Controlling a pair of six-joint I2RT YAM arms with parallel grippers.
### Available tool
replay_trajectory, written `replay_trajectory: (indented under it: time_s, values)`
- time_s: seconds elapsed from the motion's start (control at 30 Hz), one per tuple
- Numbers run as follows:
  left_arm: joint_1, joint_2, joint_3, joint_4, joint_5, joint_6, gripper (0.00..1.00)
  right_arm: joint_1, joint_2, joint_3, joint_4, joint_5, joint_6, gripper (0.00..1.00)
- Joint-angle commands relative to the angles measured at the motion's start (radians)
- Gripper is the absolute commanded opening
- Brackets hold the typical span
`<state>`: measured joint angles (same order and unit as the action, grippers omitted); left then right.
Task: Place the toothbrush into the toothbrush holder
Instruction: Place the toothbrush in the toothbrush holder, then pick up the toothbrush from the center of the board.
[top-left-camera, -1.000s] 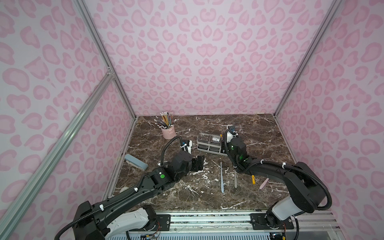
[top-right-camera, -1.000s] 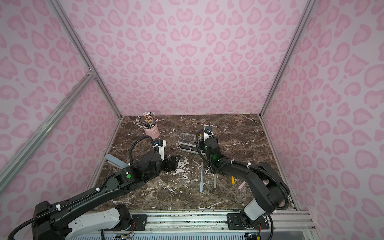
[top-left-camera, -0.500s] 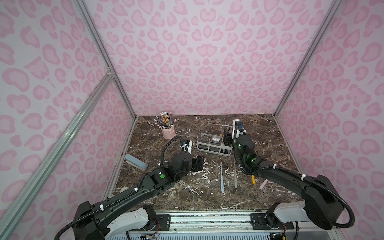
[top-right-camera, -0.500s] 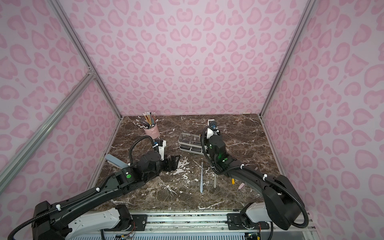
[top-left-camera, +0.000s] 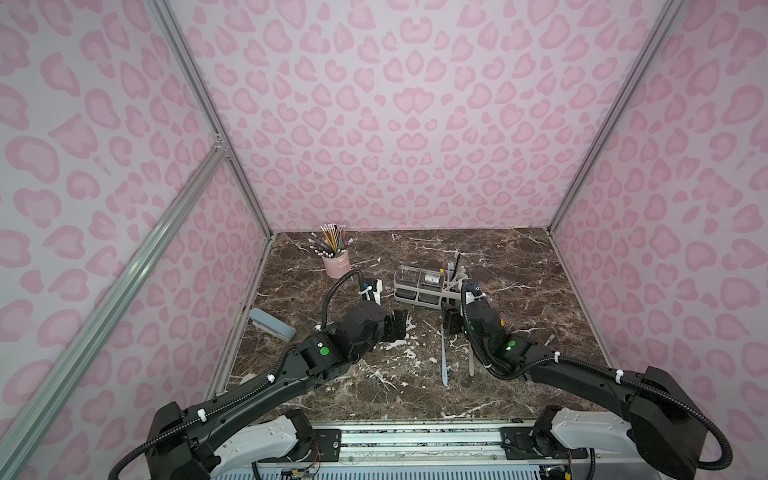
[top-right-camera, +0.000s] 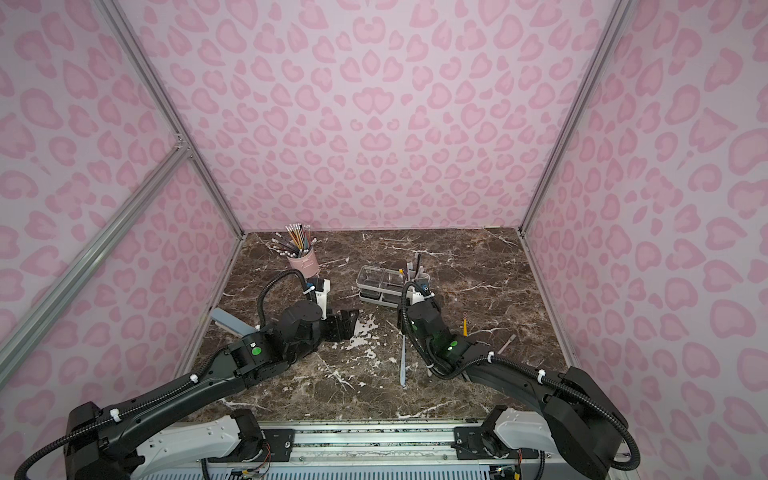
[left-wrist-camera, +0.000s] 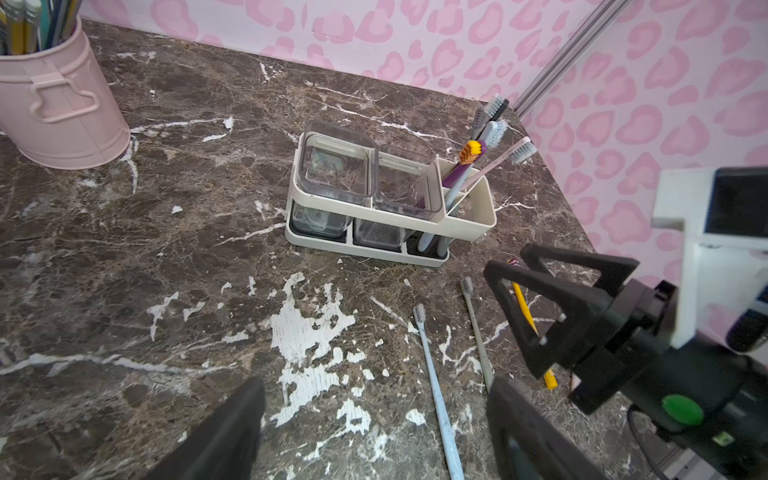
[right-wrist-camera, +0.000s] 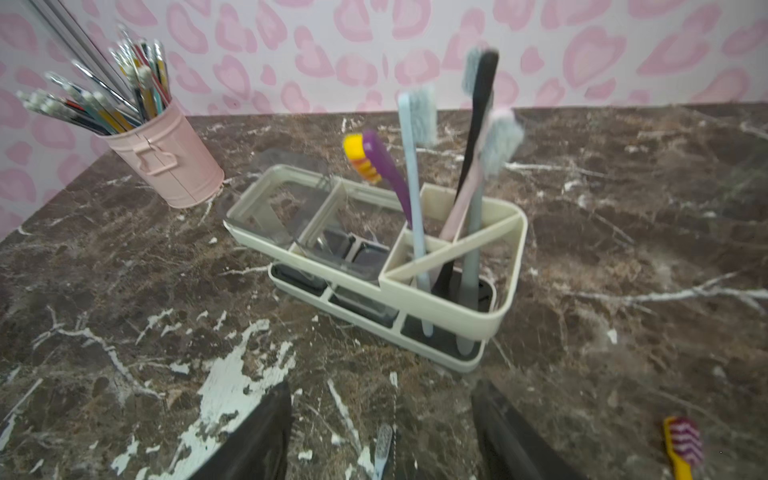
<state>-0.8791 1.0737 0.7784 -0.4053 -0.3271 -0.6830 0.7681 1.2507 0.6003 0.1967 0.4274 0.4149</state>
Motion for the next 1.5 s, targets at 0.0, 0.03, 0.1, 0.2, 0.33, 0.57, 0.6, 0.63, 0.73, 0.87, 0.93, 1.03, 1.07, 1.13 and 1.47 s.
replay_trajectory:
  time_s: [0.0, 0.03, 0.1, 0.2, 0.33, 0.57, 0.6, 0.63, 0.73, 0.87, 0.93, 1.03, 1.07, 1.13, 1.47]
  values:
    - [0.001, -0.015, 0.003, -0.021, -0.039, -0.021, 0.86, 0.006, 0.036, -0.013, -0.027, -0.017, 0.111, 0.70]
    - [0.002, -0.018, 0.003, -0.032, -0.048, -0.026, 0.87, 0.007, 0.057, -0.017, -0.023, -0.029, 0.125, 0.69]
    - [0.003, -0.023, 0.004, -0.043, -0.063, -0.032, 0.87, 0.025, 0.107, -0.019, -0.019, -0.036, 0.148, 0.69]
    - [0.004, -0.022, 0.001, -0.047, -0.071, -0.034, 0.87, 0.055, 0.180, 0.001, -0.025, -0.022, 0.167, 0.69]
    - [0.009, -0.015, 0.005, -0.055, -0.078, -0.033, 0.87, 0.055, 0.256, 0.040, -0.049, 0.005, 0.206, 0.66]
    - [0.011, -0.017, 0.003, -0.056, -0.086, -0.031, 0.87, 0.058, 0.313, 0.083, -0.065, 0.038, 0.202, 0.62]
    - [0.010, -0.015, 0.002, -0.056, -0.087, -0.032, 0.87, 0.055, 0.335, 0.100, -0.082, 0.038, 0.205, 0.62]
    - [0.011, -0.014, 0.002, -0.056, -0.087, -0.032, 0.87, 0.052, 0.358, 0.116, -0.099, 0.039, 0.207, 0.61]
    - [0.012, -0.012, 0.004, -0.056, -0.087, -0.030, 0.87, 0.053, 0.399, 0.135, -0.106, 0.032, 0.208, 0.60]
    - [0.012, -0.012, 0.005, -0.055, -0.089, -0.030, 0.87, 0.040, 0.423, 0.138, -0.092, 0.006, 0.220, 0.60]
    - [0.012, -0.010, 0.006, -0.054, -0.088, -0.030, 0.87, 0.026, 0.441, 0.145, -0.090, -0.015, 0.223, 0.58]
    - [0.012, -0.008, 0.007, -0.055, -0.089, -0.030, 0.87, 0.006, 0.461, 0.155, -0.089, -0.043, 0.224, 0.53]
    - [0.012, -0.006, 0.006, -0.056, -0.089, -0.030, 0.87, 0.003, 0.464, 0.154, -0.087, -0.046, 0.225, 0.53]
    - [0.012, -0.008, 0.005, -0.056, -0.090, -0.030, 0.87, -0.001, 0.469, 0.158, -0.088, -0.047, 0.225, 0.50]
    - [0.012, -0.005, 0.006, -0.053, -0.090, -0.029, 0.87, -0.003, 0.479, 0.168, -0.124, -0.038, 0.239, 0.35]
